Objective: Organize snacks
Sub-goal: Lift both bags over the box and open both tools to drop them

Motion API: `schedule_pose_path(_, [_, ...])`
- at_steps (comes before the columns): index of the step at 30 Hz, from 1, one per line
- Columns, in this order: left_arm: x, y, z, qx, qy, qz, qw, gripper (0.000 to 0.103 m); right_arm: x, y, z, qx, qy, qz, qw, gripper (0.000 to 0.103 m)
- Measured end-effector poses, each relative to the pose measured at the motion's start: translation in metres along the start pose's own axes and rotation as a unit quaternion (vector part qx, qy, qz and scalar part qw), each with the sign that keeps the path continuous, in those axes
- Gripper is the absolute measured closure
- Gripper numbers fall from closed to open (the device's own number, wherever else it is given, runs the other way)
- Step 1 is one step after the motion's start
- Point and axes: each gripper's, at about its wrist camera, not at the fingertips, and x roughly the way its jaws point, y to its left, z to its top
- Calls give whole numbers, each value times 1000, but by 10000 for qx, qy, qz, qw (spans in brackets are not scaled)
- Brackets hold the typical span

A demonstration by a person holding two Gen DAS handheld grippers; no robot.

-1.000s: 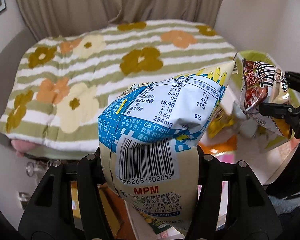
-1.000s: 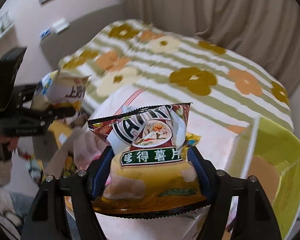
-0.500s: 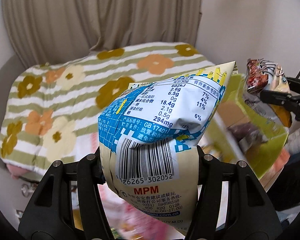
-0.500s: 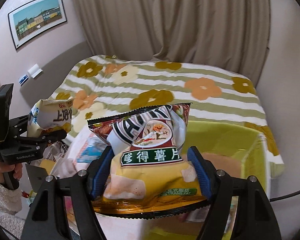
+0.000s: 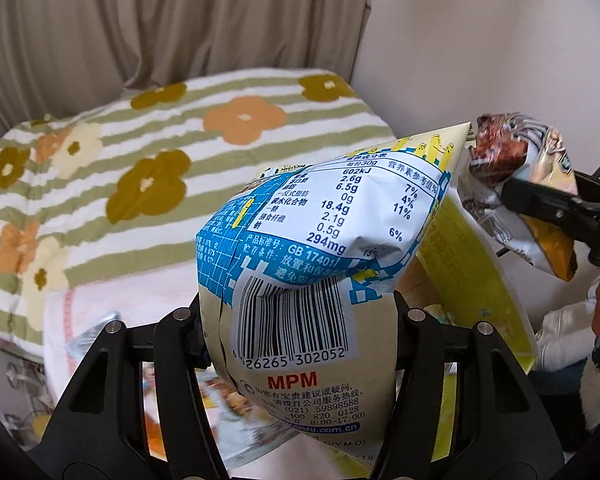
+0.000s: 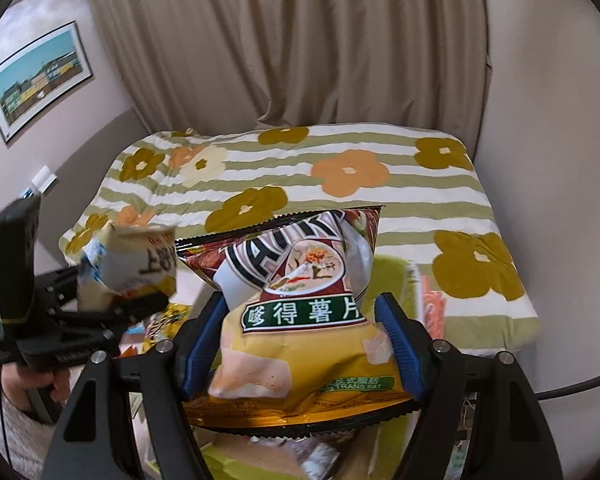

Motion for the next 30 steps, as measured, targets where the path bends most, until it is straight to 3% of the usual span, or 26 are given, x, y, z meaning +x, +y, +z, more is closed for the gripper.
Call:
schedule_pose_path(11, [69,-39,10,546,624,282,9962,46,29,-39,2,549,185,101,9983,32])
schedule_pose_path(12, [72,-41,11,602,636,296,9957,43,31,-41,2,599,196,83,9980,32])
schedule_pose_path(14, [80,-48,13,743,714,379,9940,23,33,-45,1,682,206,80,9974,32])
schedule_pose_path(15, [84,-52,14,824,758,464,9926,5,33,-47,1,730,203,73,9971,32])
schedule_pose_path(16, [85,-53,14,887,744,510,9920,0,34,-49,1,772,207,67,9968,32])
schedule_pose_path(22, [75,-49,4,1024,705,507,9909,0,38,-51,-5,882,306,-37,9956,32])
schedule_pose_path(30, [39,-21,-7,594,455,313,9967,0,56,-40,-13,855,599,-115,9945,32])
